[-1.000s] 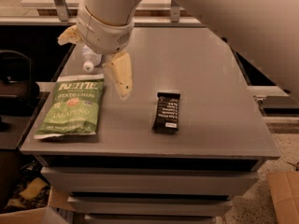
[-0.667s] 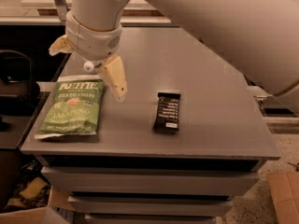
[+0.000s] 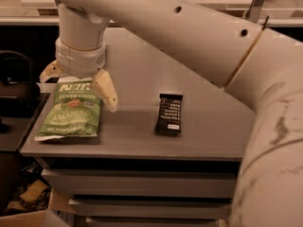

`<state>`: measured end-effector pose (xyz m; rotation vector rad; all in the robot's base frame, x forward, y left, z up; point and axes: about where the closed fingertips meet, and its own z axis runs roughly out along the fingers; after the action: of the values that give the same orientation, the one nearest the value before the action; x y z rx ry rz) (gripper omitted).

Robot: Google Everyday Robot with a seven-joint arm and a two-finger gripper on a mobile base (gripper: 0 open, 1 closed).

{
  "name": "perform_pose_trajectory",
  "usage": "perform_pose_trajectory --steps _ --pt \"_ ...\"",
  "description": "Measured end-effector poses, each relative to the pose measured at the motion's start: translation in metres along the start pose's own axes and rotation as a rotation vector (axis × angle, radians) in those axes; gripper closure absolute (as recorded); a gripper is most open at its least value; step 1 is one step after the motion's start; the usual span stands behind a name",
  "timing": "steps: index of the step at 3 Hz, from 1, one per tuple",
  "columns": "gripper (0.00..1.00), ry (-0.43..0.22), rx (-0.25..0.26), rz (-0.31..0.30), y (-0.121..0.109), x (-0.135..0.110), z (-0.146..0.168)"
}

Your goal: Pick green jalapeno chip bag

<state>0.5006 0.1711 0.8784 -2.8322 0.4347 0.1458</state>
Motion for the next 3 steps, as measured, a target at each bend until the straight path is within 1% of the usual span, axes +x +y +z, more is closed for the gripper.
perform_pose_trajectory --steps 1,2,3 --pt "0.0 -0.041 -0.04 -0.03 -0.006 0.008 0.03" --pt "0.18 -0.073 -0.068 -0.047 -0.011 0.012 0.051" --pt "0.41 -0.086 -0.078 -0.054 -0.013 0.014 0.056"
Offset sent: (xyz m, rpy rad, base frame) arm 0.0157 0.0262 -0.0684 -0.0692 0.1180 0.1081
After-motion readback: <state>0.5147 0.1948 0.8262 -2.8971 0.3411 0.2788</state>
